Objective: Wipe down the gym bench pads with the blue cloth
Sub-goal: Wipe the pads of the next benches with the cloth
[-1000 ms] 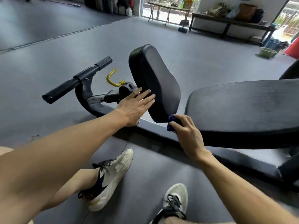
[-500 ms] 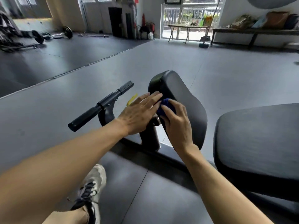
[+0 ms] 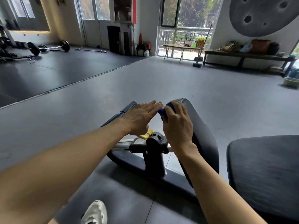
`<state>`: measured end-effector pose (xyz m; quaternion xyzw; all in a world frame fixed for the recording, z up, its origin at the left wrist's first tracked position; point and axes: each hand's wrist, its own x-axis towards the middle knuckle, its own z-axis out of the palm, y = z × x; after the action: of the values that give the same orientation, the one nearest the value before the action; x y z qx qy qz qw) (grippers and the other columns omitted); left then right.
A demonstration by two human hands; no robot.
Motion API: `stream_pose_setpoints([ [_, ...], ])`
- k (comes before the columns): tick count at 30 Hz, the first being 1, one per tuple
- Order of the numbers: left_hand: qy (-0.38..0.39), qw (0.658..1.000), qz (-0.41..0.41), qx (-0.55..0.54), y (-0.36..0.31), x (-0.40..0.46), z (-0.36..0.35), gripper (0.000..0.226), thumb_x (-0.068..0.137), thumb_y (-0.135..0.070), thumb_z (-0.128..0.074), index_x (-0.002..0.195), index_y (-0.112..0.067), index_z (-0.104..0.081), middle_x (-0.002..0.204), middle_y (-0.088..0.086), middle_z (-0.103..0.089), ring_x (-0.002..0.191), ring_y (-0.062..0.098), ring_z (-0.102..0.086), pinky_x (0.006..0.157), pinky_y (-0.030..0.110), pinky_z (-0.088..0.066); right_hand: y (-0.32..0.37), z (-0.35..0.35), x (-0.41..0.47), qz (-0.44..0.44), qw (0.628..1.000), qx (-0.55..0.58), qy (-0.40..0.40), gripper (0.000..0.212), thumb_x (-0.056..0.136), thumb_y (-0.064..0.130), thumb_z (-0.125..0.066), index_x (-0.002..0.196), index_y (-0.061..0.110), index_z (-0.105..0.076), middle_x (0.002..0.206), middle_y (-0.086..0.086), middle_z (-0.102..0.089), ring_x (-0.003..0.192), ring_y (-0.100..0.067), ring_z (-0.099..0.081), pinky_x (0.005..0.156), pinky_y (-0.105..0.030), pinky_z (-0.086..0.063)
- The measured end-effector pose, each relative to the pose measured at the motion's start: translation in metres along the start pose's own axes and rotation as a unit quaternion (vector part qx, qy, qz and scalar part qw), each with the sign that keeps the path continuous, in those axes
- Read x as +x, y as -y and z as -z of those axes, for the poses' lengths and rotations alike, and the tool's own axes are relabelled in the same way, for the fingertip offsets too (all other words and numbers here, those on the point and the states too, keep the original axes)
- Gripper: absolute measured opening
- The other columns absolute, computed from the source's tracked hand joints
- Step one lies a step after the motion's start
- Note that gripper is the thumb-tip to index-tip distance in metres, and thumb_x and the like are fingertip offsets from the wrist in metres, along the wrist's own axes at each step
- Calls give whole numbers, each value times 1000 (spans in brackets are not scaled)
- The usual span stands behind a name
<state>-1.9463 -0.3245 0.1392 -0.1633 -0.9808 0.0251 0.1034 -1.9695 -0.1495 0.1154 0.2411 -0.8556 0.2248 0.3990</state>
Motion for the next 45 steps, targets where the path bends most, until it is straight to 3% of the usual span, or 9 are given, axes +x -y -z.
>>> stream_pose_setpoints([
  [6,31,997,-44,-49,-9,-4,10,100,85,-3,-50,162,-28,9,170,-10,9,156,7,9,127,33,-6,-12,10,-70,38,997,-64,24,39,87,6,-75,124,9,-68,145,-12,-53,145,-30,-39,107,-43,-48],
  [14,63,976,47,-205,-1,6,10,99,85,12,-46,164,-32,-5,172,1,-2,157,15,-5,124,34,-15,7,-9,14,-54,998,-33,14,13,91,22,-73,100,13,-71,109,-4,-65,108,-26,-62,87,-36,-52],
  [19,47,985,-24,-164,7,10,-1,94,85,14,-37,164,-24,-3,171,-7,-1,155,3,3,128,32,-9,7,-2,-65,-83,993,22,-83,34,95,12,-69,129,10,-68,146,-7,-55,143,-25,-43,109,-41,-47],
  [23,35,985,-72,-153,5,20,-1,82,92,3,-35,164,-23,-8,171,-9,-2,155,2,3,128,28,-5,4,-6,-107,-124,982,64,-124,38,92,0,-67,129,8,-68,146,-8,-55,142,-26,-44,111,-43,-45],
  [28,15,981,-113,-160,-7,29,8,77,87,-14,-30,163,-18,-16,170,-4,-10,155,1,-4,125,17,-3,17,-8,-55,-177,968,116,-131,43,92,1,-66,134,8,-64,144,-9,-57,143,-26,-43,115,-35,-40],
  [32,-43,974,-219,-29,-28,29,7,72,91,-22,-28,162,-14,-22,170,7,-15,158,18,-6,128,34,-15,4,-3,-87,-180,969,99,-136,42,94,4,-69,135,9,-63,147,-8,-55,143,-23,-43,112,-38,-44],
  [36,-59,964,-234,116,-47,21,-1,73,88,-28,-34,160,-21,-31,169,9,-20,158,26,-9,127,47,-18,-16,9,-165,-218,964,53,-139,40,93,6,-69,133,9,-65,143,-7,-58,138,-26,-48,106,-47,-47],
  [40,-65,954,-247,158,-64,16,3,67,90,-29,-34,157,-20,-38,166,8,-27,157,27,-15,127,48,-16,3,2,-122,-277,946,61,-154,33,98,15,-64,129,5,-66,134,-9,-64,129,-27,-53,104,-42,-49],
  [45,-47,958,-233,161,-82,19,8,69,85,-30,-35,152,-20,-47,163,9,-34,155,31,-23,124,53,-22,0,-3,-125,-240,957,55,-153,33,98,13,-64,130,8,-67,139,-10,-60,133,-27,-52,106,-41,-47],
])
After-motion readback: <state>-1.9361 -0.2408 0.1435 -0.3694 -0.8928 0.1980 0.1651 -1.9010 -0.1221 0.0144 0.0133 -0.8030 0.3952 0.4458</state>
